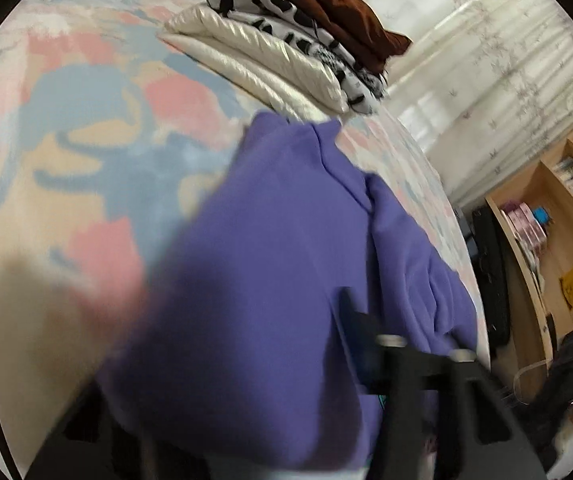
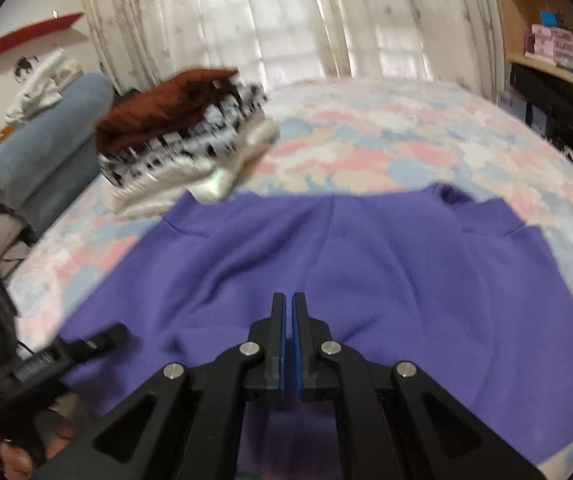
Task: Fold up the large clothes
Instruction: 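Grasp the side edge of the purple bundle with both grippers and lift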
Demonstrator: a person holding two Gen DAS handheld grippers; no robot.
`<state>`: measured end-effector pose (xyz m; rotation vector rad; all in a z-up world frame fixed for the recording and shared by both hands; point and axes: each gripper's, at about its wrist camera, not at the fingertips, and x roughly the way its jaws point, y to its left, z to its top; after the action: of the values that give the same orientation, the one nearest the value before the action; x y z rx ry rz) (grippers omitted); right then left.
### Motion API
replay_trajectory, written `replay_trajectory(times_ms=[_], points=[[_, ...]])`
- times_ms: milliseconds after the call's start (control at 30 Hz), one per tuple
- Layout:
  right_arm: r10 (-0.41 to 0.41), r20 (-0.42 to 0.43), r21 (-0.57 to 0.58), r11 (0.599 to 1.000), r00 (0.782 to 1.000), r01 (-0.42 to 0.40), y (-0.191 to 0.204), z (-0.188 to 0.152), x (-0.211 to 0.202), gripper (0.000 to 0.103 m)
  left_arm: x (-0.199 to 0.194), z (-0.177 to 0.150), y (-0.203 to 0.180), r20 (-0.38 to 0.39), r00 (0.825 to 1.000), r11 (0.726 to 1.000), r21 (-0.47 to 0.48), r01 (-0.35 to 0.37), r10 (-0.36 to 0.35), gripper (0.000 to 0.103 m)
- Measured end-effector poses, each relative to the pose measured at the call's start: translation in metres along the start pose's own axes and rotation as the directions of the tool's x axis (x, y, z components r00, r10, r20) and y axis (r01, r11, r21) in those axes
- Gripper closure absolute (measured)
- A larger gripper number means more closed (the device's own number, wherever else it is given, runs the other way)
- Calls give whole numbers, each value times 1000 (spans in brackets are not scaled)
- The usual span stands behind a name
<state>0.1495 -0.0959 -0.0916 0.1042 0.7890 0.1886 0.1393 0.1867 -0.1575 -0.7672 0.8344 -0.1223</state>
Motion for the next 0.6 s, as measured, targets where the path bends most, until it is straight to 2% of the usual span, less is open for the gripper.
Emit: replay_trajectory(times_ms=[67, 167, 233, 333, 433, 600], points=[[4, -121, -5, 1000, 993, -5, -5, -13, 34, 100, -2, 4, -5, 32, 999, 1000, 7, 8, -8, 81], [21, -93, -6, 1000, 995, -22, -8, -17, 36, 100, -14, -1, -31, 124, 992, 990, 136, -32, 15, 84], [25, -95, -12, 1000, 995, -26, -9, -16, 37, 100, -19, -6, -54, 178, 984, 969, 234, -74, 33, 85], [18, -94, -30, 999, 995, -21, -8, -17, 38, 100, -28, -13, -91, 238, 971, 924, 366, -106, 17, 85], [16, -99, -32, 999, 995, -19, -8, -18, 39, 100, -33, -17, -117, 251, 968, 896, 431, -107, -6, 85], [48, -100, 0, 999, 994, -48, -10, -17, 40, 100, -34, -20, -148, 243, 970, 867, 488, -105, -19, 86]])
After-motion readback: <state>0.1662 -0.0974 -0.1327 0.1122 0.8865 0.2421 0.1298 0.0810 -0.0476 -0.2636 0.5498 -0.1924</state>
